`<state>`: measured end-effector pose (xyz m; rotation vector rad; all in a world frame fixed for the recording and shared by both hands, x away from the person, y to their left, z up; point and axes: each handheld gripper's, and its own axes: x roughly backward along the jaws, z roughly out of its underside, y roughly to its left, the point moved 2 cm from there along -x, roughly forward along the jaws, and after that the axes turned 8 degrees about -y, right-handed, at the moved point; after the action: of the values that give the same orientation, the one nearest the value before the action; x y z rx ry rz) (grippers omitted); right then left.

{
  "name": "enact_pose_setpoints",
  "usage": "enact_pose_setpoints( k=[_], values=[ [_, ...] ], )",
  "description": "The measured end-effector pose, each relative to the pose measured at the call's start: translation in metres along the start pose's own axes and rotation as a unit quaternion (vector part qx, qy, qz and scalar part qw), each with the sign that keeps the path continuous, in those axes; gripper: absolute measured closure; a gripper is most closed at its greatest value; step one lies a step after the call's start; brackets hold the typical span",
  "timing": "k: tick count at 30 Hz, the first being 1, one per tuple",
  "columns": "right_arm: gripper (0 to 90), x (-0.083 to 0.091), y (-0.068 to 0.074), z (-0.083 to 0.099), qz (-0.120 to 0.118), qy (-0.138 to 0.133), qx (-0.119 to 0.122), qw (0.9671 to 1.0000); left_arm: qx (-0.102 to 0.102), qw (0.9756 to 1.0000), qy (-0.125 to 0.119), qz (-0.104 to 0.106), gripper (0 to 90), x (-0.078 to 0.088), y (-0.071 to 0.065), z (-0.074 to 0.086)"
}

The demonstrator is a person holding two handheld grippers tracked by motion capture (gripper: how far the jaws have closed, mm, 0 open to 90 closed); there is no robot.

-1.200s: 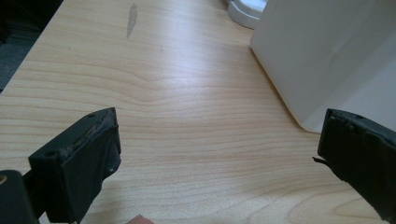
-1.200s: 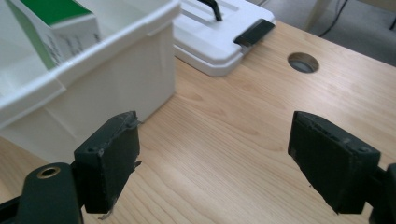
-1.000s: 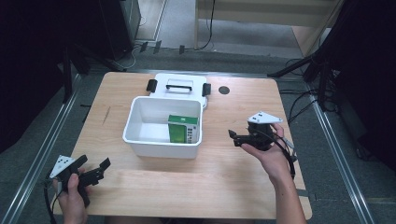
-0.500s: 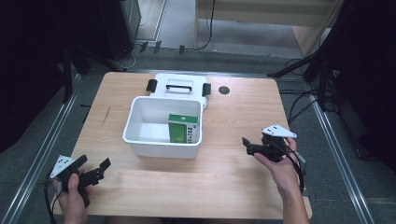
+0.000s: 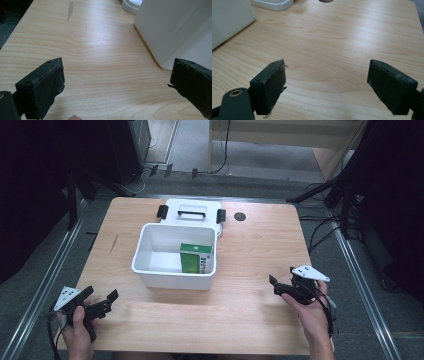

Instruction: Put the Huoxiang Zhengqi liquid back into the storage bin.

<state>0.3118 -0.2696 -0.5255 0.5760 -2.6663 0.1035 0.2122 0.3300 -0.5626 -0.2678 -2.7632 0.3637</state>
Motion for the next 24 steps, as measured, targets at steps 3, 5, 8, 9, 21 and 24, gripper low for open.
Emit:
enact_pose_setpoints(
  k=[3,5,8,9,21,24],
  values=[
    [15.4,0.003,-0.002,0.005,0.005,-0.005,-0.002,1.0,0.0,1.0,0.0,0.0,0.0,0.0,0.0,0.0],
    [15.3,0.006,-0.005,0.009,0.007,-0.006,-0.007,0.9999,0.0,1.0,0.0,0.0,0.0,0.0,0.0,0.0],
    [14.8,0.012,-0.01,0.016,0.013,-0.007,-0.012,0.9998,0.001,1.0,-0.001,0.0,0.0,0.0,0.0,0.0],
    [14.8,0.014,-0.011,0.018,0.015,-0.007,-0.013,0.9998,0.001,1.0,-0.001,0.0,0.0,0.0,0.0,0.0],
    [14.9,0.033,-0.026,0.037,0.034,-0.003,-0.026,0.9991,0.0,1.0,0.0,-0.002,0.0,0.0,0.0,0.0],
    [14.9,0.038,-0.03,0.042,0.04,-0.003,-0.028,0.9988,0.0,1.0,0.0,-0.002,0.0,0.0,0.0,0.0]
  ],
)
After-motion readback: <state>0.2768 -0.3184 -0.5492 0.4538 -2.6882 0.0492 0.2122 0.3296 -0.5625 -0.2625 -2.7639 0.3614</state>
